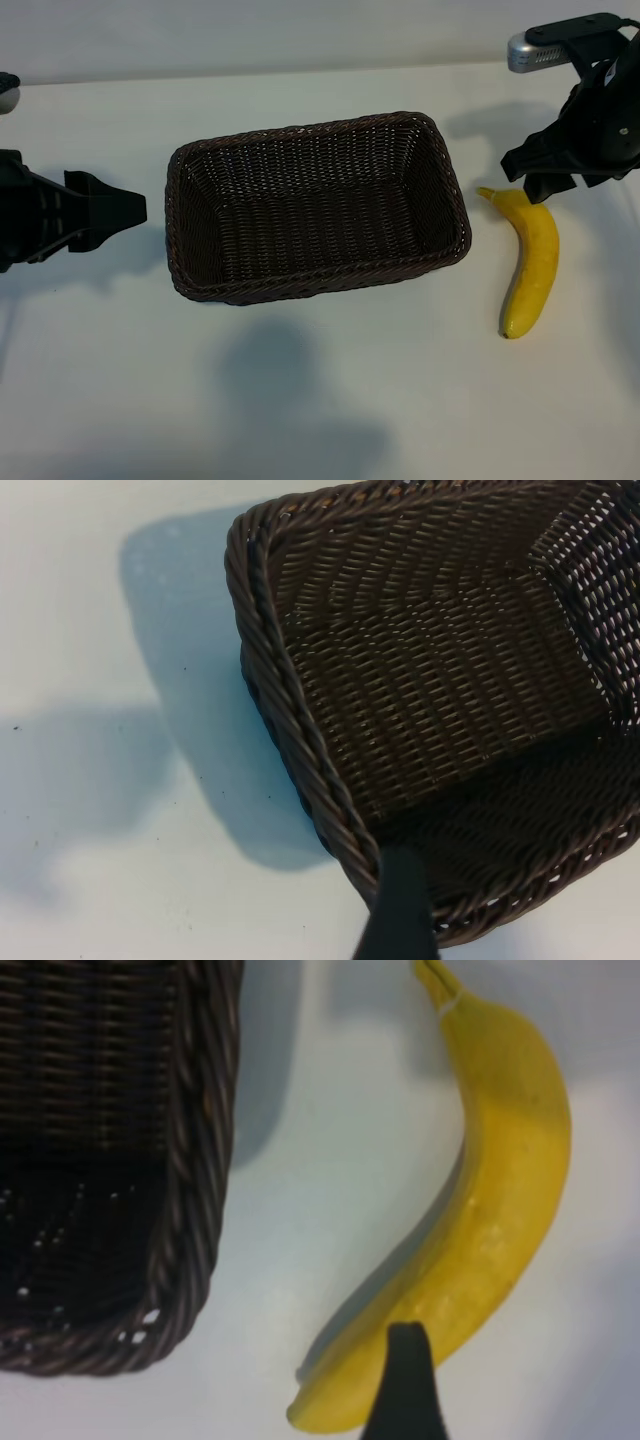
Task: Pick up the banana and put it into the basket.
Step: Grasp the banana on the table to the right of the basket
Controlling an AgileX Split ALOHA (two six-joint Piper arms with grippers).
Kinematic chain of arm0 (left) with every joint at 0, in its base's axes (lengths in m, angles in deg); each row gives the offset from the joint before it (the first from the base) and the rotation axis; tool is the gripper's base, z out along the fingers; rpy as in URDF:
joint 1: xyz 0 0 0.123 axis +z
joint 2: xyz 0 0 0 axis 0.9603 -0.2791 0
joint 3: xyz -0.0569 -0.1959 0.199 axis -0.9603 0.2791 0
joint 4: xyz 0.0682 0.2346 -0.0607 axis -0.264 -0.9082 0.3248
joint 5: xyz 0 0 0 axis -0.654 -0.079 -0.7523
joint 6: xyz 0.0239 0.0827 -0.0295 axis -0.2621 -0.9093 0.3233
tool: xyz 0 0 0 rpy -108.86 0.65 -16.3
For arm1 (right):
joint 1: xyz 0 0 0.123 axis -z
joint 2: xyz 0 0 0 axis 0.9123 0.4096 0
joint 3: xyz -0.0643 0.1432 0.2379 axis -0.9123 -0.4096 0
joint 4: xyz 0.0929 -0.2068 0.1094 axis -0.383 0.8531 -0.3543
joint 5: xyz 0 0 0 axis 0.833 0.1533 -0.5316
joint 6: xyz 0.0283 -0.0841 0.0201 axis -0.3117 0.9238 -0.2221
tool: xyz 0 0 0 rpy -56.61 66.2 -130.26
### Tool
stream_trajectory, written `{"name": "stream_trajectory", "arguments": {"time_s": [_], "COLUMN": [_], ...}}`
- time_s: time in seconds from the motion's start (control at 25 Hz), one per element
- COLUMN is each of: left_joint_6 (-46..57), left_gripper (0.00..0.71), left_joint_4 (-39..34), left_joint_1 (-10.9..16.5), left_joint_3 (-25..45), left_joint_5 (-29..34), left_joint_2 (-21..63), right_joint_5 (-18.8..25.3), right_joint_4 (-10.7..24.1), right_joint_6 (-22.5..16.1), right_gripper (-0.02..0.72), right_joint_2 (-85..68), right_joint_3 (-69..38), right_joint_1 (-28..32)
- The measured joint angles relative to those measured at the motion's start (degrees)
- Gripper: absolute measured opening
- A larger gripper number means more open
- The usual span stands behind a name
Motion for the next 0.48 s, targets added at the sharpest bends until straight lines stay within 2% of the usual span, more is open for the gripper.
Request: {"name": "stream_trajectory", "arguments": {"time_s": [0.48], "left_joint_6": [0.00], "left_gripper": [0.607], "left_joint_4": [0.00], "left_joint_1": [0.00], "left_joint_3": [0.00], "left_joint_5": [0.00], "left_joint_2": [0.00], "right_joint_5": [-2.43], "right_joint_4": [-0.67], "right_joint_6": [0.18], "right_gripper": [0.580], "right_joint_2": [8.51], "right_joint_3": [-0.05], "right_joint_1": [0.00]}}
